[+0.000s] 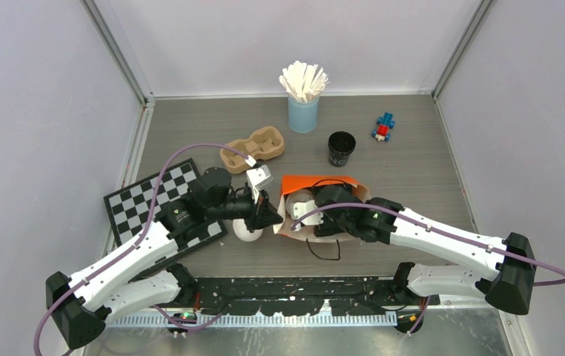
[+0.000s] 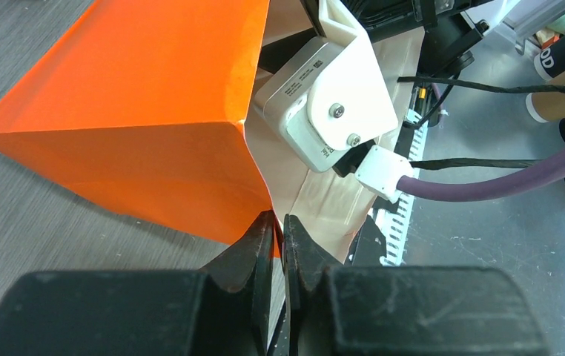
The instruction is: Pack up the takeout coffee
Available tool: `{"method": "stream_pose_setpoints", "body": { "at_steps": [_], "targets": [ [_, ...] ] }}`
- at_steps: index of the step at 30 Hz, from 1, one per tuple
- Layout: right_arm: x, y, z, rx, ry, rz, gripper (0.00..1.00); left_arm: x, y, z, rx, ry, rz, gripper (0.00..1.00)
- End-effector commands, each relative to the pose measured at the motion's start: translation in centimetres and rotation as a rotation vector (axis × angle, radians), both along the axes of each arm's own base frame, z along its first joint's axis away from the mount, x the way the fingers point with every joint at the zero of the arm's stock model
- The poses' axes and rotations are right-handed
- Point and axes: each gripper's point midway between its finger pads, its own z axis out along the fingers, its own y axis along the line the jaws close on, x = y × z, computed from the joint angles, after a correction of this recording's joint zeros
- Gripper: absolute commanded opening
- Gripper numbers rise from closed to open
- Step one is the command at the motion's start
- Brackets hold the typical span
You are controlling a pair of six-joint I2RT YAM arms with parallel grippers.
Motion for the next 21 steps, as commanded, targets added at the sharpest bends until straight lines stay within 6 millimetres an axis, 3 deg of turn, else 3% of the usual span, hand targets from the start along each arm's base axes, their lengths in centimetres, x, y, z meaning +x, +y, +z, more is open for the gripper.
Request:
{"method": "stream_pose_setpoints", "body": {
  "at_steps": [1,21],
  "targets": [
    [0.32,-0.12,1.67,0.027,-0.02,-0.024,0.84,0.1,-0.51,2.42,-0.055,-0.031,-0.01,0.11],
    [-0.18,-0.56,1.98,0.01,0.001,-0.017,0.84,0.17,-0.65,2.69,-0.062,-0.034,-0.012,0.13]
  ]
}}
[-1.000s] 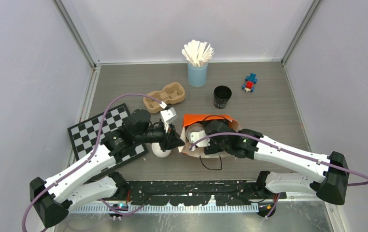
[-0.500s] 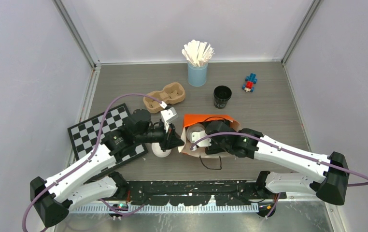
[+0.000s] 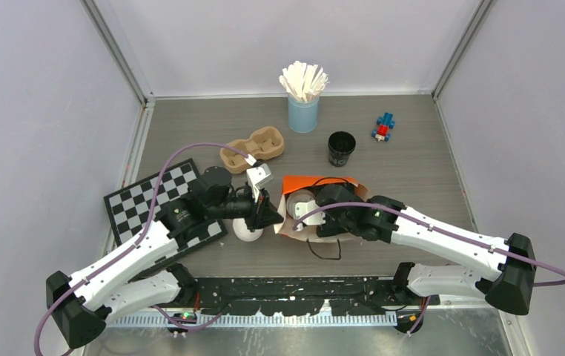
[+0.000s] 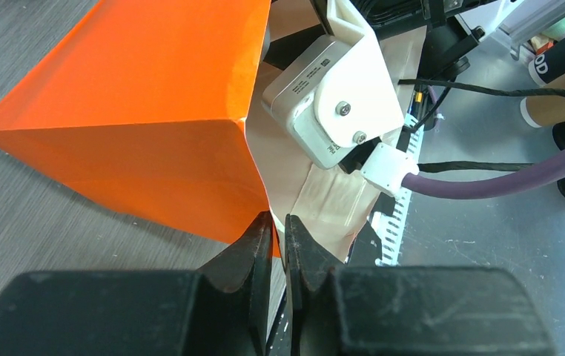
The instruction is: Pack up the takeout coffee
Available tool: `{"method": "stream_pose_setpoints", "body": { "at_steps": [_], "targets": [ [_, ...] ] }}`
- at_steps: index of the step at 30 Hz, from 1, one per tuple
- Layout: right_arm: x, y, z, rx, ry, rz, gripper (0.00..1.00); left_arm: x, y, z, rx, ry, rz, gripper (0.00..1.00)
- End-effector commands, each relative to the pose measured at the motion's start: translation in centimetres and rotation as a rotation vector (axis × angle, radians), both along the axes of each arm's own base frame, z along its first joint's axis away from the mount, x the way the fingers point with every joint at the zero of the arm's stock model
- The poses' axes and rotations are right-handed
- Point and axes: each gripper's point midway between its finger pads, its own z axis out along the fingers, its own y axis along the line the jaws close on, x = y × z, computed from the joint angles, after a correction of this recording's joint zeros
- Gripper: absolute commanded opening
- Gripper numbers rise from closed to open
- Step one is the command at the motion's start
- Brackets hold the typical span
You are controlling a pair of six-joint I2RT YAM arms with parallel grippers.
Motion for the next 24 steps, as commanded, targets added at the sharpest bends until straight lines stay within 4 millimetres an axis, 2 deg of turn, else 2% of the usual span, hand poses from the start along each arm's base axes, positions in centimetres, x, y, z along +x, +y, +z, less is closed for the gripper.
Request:
{"method": "stream_pose_setpoints", "body": {
  "at_steps": [1,8,24],
  "targets": [
    [0.2,0.3,1.6,0.049,-0.019,-0.01,0.84,0.1,-0.5,2.6,-0.059,-0.052,-0.018,0.14],
    [0.0,0.0,0.3,0.023,-0.002,-0.001,0.84,0.0,-0.5,2.7,-0.06,-0.05,-0.023,0.14],
    [0.5,0.0,-1.2,0.006,-0.005,-0.006,0.84,0.0,-0.8,2.8,-0.063,-0.045,-0.031,0.14]
  ]
}}
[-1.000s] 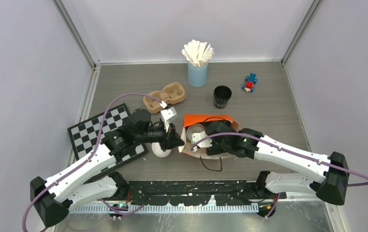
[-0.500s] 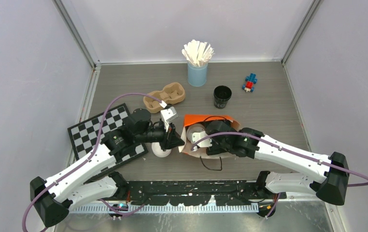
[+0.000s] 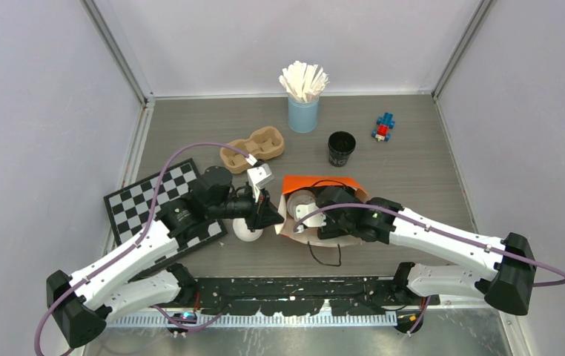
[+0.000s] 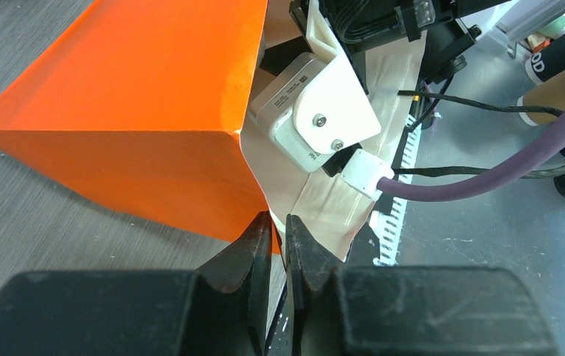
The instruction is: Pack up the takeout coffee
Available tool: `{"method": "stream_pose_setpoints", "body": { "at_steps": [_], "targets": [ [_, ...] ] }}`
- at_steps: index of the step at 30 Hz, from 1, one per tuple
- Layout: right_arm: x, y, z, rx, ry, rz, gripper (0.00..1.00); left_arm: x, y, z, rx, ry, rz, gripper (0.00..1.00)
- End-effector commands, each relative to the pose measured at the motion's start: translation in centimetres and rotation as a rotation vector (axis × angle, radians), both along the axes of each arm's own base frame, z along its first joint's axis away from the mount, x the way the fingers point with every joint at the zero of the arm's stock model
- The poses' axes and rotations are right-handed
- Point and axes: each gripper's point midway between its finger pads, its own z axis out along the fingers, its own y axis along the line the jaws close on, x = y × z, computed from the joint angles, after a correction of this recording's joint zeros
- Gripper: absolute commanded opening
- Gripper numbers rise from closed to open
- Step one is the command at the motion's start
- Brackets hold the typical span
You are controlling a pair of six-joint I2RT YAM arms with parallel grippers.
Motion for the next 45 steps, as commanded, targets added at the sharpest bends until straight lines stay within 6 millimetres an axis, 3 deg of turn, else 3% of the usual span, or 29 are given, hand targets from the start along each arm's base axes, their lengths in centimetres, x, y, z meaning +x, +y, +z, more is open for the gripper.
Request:
{"method": "stream_pose_setpoints", "body": {
  "at_steps": [1,12,29,45],
  "targets": [
    [0.7,0.3,0.1,0.014,-0.025,-0.006,0.84,0.1,-0.7,2.7,-0.062,-0.048,-0.024,0.14],
    [0.9,-0.1,-1.1,0.001,0.008,-0.016,0.84,0.0,-1.3,3.1,-0.083,-0.029,-0.043,0.15],
    [1.2,-0.9,-1.4,-0.002,0.01,-0.044,0.85,0.2,-1.4,2.9,-0.075,-0.038,-0.048,0.15],
    [1.5,0.2,1.0,0.031,-0.007,0.005,0.93,0.5,-1.1,2.8,-0.052,-0.059,-0.039,0.16]
  ]
}}
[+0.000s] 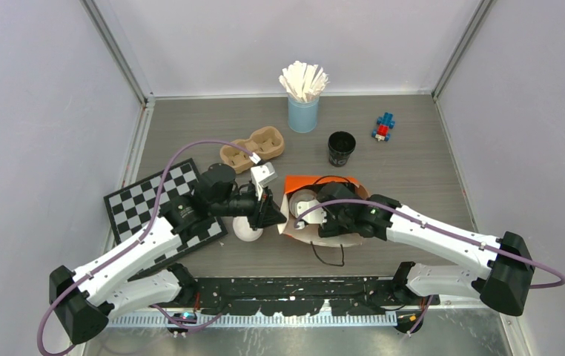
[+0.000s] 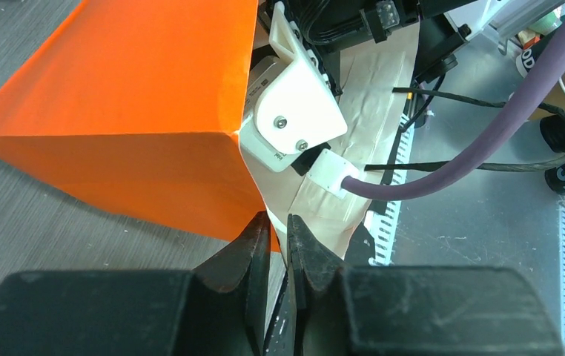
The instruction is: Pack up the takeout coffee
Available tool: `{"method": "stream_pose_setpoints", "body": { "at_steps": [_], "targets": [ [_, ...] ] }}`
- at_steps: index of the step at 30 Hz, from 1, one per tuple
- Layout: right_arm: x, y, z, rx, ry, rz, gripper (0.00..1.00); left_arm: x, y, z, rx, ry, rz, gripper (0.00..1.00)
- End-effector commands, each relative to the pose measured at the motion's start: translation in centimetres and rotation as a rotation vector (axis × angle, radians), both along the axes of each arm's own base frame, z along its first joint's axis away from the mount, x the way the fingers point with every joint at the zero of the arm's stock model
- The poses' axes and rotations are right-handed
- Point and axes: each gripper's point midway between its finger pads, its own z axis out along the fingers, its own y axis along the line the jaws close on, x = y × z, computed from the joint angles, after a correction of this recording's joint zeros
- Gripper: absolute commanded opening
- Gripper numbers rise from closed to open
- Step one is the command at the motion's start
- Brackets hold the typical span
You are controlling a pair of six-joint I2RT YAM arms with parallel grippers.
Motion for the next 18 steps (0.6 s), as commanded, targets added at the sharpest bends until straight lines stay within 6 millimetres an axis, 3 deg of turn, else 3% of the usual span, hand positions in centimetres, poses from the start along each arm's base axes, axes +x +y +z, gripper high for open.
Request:
{"method": "stream_pose_setpoints", "body": {
  "at_steps": [1,18],
  "targets": [
    [0.4,0.9,2.1,0.042,-0.019,0.03,0.93,0.4,-0.5,2.8,-0.054,-0.072,-0.013,0.16],
    [-0.4,1.3,3.2,0.065,0.019,0.056,0.94,0.7,-0.7,2.9,-0.05,-0.063,-0.002,0.16]
  ]
}}
